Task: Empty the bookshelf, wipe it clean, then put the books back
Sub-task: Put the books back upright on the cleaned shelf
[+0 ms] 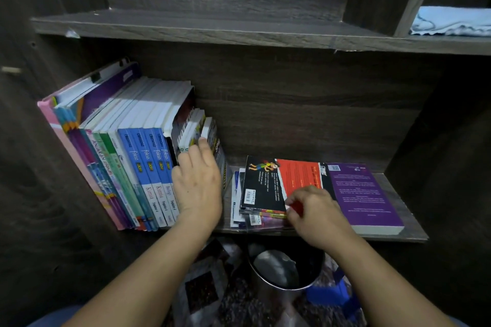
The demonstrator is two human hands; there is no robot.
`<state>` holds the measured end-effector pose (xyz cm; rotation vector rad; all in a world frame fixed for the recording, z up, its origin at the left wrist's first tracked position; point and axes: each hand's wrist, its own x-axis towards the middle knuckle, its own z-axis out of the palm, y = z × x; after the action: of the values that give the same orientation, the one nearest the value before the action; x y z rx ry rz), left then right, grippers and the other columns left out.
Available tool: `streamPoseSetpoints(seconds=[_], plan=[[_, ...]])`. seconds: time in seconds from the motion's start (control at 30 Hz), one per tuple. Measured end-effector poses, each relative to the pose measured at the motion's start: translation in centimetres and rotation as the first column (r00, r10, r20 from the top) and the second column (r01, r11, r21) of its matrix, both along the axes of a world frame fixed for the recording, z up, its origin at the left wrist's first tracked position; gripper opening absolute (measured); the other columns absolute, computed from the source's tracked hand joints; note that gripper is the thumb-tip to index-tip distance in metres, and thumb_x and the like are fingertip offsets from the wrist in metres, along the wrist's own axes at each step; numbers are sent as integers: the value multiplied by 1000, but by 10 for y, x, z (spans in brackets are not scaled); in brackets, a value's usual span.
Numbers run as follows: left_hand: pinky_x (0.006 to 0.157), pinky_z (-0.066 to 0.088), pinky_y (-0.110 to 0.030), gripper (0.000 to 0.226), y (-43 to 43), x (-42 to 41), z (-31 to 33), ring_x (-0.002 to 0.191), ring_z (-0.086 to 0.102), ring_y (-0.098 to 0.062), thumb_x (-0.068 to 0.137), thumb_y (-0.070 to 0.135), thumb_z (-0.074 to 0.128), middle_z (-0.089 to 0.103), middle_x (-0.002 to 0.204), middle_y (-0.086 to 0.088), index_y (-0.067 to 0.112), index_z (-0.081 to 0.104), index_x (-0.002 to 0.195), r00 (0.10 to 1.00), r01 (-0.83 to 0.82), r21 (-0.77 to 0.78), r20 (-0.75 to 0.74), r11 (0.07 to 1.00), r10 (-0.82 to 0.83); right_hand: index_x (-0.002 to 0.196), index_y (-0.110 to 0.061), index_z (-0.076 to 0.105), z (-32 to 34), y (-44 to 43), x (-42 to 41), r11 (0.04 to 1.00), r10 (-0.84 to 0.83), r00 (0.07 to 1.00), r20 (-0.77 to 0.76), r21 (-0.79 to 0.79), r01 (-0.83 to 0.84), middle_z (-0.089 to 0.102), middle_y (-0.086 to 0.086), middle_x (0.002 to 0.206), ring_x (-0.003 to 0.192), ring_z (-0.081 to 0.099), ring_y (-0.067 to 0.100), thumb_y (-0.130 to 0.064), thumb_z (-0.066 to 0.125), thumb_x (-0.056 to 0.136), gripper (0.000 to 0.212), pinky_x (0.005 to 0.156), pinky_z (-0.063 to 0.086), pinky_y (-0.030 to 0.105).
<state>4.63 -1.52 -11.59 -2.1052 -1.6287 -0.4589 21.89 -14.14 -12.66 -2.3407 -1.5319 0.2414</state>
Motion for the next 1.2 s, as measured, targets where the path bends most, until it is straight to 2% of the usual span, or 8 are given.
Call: streamPoseSetpoints(seconds=[0.13, 0.23, 0.4, 0.67, 0.83, 0.93, 1.1, 1.2], plan=[[76, 39, -34, 84, -9, 3, -8, 108, 44, -25, 74, 19, 66, 43, 133, -8, 9, 27, 148, 999, 24, 14, -39, 1000, -23, 131, -30, 54, 6, -3, 8, 987, -110, 993, 40, -116, 114, 46, 1, 135, 125, 40, 24, -37, 58, 91, 41, 104, 39, 39], [85, 40, -41, 84, -16, 14, -24, 115, 45, -29, 66, 22, 76, 49, 130, -9, 11, 40, 142, 944, 329, -89, 6, 940, -330, 142, -29, 40, 11, -4, 14, 951, -204, 979, 22, -233, 203, 39, 6, 139, 129, 36, 28, -43, 60, 89, 57, 105, 39, 44], [112, 26, -38, 54, -31, 27, -38, 140, 30, -25, 99, 34, 46, 31, 153, -8, 16, 32, 148, 868, 496, -381, 228, 780, -441, 146, -23, 32, 12, -4, 15, 926, -283, 957, -69, -281, 254, 37, 11, 140, 130, 38, 33, -43, 61, 89, 67, 106, 39, 44], [107, 37, -34, 53, -31, 28, -41, 133, 43, -24, 95, 41, 54, 38, 150, -5, 14, 44, 140, 861, 509, -496, 303, 703, -409, 142, -25, 34, 10, 0, 16, 873, -460, 857, -232, -294, 390, 46, 12, 132, 122, 49, 33, -48, 72, 79, 77, 101, 46, 44], [83, 46, -32, 39, -29, 27, -38, 104, 59, -22, 89, 50, 60, 61, 112, -1, 17, 58, 108, 856, 512, -450, 331, 731, -396, 136, -29, 40, 17, 3, 14, 834, -550, 789, -274, -140, 534, 43, 12, 134, 128, 39, 33, -43, 78, 77, 71, 103, 40, 47], [79, 46, -33, 42, -31, 25, -33, 100, 61, -24, 87, 57, 58, 64, 106, -1, 19, 56, 104, 879, 473, -412, 279, 779, -386, 129, -28, 49, 20, 2, 15, 801, -438, 774, -457, 194, 567, 50, 6, 128, 122, 47, 25, -28, 76, 81, 55, 99, 43, 39], [79, 48, -35, 52, -37, 27, -24, 100, 62, -23, 95, 50, 48, 58, 121, 0, 24, 36, 138, 862, 502, -291, 242, 814, -445, 124, -31, 53, 27, 3, 0, 721, -72, 889, -453, 592, 360, 58, -14, 114, 79, 59, -5, -18, 68, 89, 40, 66, 44, 8], [58, 53, -36, 90, -37, 26, -21, 74, 67, -22, 85, 28, 67, 56, 115, -3, 27, 8, 152, 805, 567, -147, 308, 810, -508, 135, -35, 42, 25, 4, -15, 758, 256, 863, -436, 644, 100, 57, -21, 120, 100, 59, -10, -7, 59, 94, 52, 82, 46, 8]])
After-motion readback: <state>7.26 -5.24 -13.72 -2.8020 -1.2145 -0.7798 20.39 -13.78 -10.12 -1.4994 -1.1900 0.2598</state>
